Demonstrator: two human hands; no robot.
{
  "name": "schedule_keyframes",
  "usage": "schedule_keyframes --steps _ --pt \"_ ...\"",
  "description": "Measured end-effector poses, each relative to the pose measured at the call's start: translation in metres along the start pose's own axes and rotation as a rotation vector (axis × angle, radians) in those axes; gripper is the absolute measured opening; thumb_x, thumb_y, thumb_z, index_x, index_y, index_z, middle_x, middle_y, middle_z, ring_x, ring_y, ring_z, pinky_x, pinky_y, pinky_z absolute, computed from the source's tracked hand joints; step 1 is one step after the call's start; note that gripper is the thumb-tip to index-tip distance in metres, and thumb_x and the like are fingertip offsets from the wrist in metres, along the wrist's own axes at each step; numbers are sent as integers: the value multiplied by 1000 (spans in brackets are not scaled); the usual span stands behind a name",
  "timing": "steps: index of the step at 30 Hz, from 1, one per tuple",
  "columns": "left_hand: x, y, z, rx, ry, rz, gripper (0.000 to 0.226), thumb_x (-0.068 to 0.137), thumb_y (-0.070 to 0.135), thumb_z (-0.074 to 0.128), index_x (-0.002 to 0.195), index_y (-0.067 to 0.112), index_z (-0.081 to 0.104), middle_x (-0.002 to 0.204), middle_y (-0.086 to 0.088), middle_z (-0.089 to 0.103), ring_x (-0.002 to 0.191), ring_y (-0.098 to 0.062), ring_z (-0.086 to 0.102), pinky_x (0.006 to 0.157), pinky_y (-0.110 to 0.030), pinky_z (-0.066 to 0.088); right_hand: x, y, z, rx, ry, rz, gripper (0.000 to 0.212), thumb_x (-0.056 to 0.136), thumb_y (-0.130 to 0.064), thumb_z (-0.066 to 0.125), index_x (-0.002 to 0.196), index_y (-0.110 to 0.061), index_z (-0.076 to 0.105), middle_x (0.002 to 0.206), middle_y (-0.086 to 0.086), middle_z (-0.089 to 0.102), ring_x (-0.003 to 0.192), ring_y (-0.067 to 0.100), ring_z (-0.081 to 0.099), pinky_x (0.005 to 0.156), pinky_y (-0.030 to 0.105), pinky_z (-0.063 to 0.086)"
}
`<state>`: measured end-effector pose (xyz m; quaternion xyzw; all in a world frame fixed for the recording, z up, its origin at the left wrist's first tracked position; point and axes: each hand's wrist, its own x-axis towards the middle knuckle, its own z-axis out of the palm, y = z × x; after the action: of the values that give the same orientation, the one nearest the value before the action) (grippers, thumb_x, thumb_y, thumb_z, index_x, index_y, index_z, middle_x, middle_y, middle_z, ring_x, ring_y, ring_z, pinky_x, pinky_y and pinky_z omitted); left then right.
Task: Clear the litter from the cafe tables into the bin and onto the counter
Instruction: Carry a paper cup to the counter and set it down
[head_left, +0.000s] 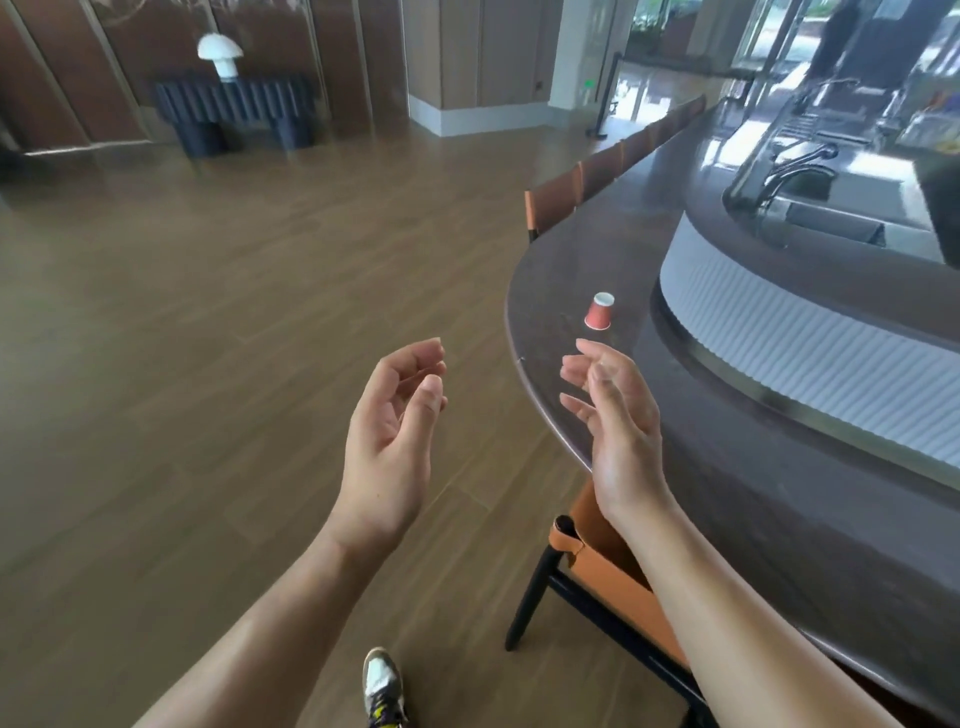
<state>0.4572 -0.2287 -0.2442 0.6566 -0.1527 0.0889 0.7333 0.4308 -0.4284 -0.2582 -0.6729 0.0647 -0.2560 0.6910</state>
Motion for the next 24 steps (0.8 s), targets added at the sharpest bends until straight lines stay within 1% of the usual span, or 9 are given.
schedule_keyframes --steps 4,8,11,13,15,18,20,22,24 --pt "94 -31 -14 -35 -80 -15 26 101 28 50 122 31 65 125 9 72 123 -20 66 102 -44 57 69 25 47 6 80 -12 41 97 -39 52 132 -19 64 130 6 67 128 18 64 113 48 51" --pt "179 -55 -20 -58 -166 -22 25 102 29 52 123 32 65 125 9 72 122 -18 67 101 -40 57 136 46 78 -19 154 -42 46 99 -37 54 136 -11 63 124 -6 70 127 13 64 115 45 49" --pt "229 -74 -15 -76 -232 -24 26 99 39 55 122 35 66 124 9 73 122 -18 67 101 -40 57 174 58 86 -42 209 -36 45 101 -36 58 137 -9 63 125 -11 70 129 15 63 115 46 49" --pt "256 -90 -7 -86 -276 -23 26 96 44 55 118 43 69 123 10 72 122 -18 67 102 -42 57 195 69 86 -47 244 -26 42 105 -33 59 137 -7 62 128 -4 68 128 17 63 114 50 49" --pt "284 -107 6 -91 -324 -20 25 96 43 55 115 50 70 122 11 72 121 -17 66 102 -44 56 219 80 82 -43 291 -6 44 102 -34 58 137 -7 62 132 7 68 128 22 62 110 46 50" --pt "326 -138 33 -103 -381 -32 25 97 42 56 118 45 69 122 13 72 121 -14 66 105 -47 56 257 96 71 -17 369 0 42 101 -32 63 133 -5 62 135 20 65 129 27 62 107 39 52" --pt "354 -161 54 -102 -424 -36 29 98 41 57 124 34 67 125 12 71 124 -14 65 108 -50 54 284 111 61 -35 396 -12 33 103 -28 63 129 -9 63 129 16 67 118 14 66 102 28 52" --pt "383 -184 77 -98 -449 -37 32 98 41 57 126 28 65 127 11 71 125 -14 64 110 -54 52 313 129 49 -45 417 -11 26 102 -24 59 126 -13 64 122 1 70 110 -3 66 96 18 52" --pt "413 -207 105 -103 -467 -34 33 98 40 58 127 26 64 127 11 70 125 -14 64 109 -55 52 344 149 34 -62 448 -12 20 106 -11 56 124 -12 64 119 -3 69 105 -9 66 90 13 51"
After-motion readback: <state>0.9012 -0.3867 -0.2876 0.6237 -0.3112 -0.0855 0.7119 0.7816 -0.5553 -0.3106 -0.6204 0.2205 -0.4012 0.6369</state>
